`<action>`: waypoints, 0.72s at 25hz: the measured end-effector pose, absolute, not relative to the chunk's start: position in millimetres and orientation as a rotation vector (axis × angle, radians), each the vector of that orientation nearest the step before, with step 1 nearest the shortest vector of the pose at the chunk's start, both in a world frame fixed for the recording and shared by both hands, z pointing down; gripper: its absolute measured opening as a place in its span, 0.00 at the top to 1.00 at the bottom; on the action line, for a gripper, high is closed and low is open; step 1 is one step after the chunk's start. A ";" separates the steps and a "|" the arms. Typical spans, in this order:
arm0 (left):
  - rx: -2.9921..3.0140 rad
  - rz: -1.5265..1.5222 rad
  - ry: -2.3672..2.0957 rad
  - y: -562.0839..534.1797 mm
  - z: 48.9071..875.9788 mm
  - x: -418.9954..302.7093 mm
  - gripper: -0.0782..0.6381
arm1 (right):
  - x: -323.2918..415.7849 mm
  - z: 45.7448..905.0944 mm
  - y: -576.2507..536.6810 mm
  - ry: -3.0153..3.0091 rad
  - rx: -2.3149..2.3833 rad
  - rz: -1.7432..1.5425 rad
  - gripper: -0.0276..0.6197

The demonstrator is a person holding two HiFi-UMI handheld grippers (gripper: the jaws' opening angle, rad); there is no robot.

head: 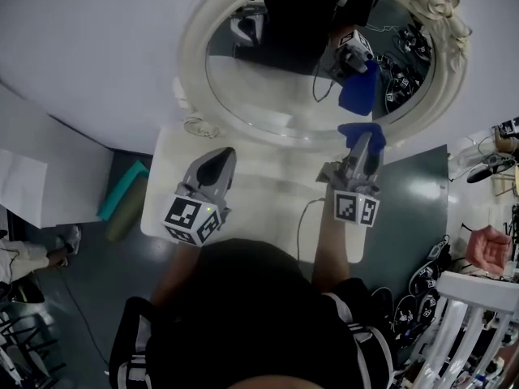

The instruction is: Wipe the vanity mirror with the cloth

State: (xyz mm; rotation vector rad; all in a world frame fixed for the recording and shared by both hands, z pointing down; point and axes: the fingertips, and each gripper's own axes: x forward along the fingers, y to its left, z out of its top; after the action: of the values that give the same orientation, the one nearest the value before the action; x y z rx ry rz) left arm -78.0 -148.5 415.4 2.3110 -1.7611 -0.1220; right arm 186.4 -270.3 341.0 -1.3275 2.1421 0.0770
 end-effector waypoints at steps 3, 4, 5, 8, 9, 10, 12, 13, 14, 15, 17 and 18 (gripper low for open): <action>2.320 -0.125 -1.755 -149.4 413.5 -75.5 0.88 | 209.5 340.9 -291.7 2.092 -1.415 0.083 0.84; 2.322 -0.125 -1.755 -149.4 412.9 -75.2 0.88 | 215.6 341.9 -298.1 2.077 -1.438 0.084 0.84; 2.322 -0.126 -1.755 -149.3 412.5 -75.3 0.88 | 221.2 342.6 -303.8 2.061 -1.457 0.084 0.84; 2.319 -0.127 -1.760 -149.2 411.9 -76.9 0.88 | 230.4 341.5 -318.5 2.029 -1.463 0.081 0.84; 2.317 -0.128 -1.761 -149.0 411.7 -77.3 0.88 | 228.9 338.4 -322.1 2.034 -1.448 0.087 0.84; 2.316 -0.129 -1.762 -148.8 411.6 -77.6 0.88 | 225.1 332.9 -324.6 2.045 -1.432 0.105 0.84; 2.314 -0.129 -1.764 -148.3 411.4 -77.8 0.88 | 213.9 315.4 -326.1 2.078 -1.409 0.173 0.84; 2.313 -0.130 -1.765 -148.1 411.5 -78.0 0.88 | 208.1 304.7 -325.9 2.093 -1.405 0.213 0.84; 2.312 -0.130 -1.766 -148.1 412.1 -78.1 0.88 | 203.0 294.1 -325.5 2.108 -1.404 0.250 0.84; 2.310 -0.130 -1.765 -148.2 413.0 -77.9 0.88 | 198.6 284.0 -325.1 2.123 -1.409 0.281 0.84; 2.306 -0.129 -1.762 -148.9 415.0 -77.3 0.88 | 190.2 266.1 -324.8 2.159 -1.428 0.333 0.83; 2.305 -0.128 -1.762 -149.3 415.9 -77.2 0.88 | 185.2 257.8 -324.4 2.181 -1.437 0.357 0.84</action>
State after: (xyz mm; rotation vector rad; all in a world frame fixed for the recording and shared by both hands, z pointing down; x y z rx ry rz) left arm -77.2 -149.3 415.9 2.3049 -1.7619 -0.1276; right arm 185.2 -324.4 257.8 -1.4366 2.1808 0.3574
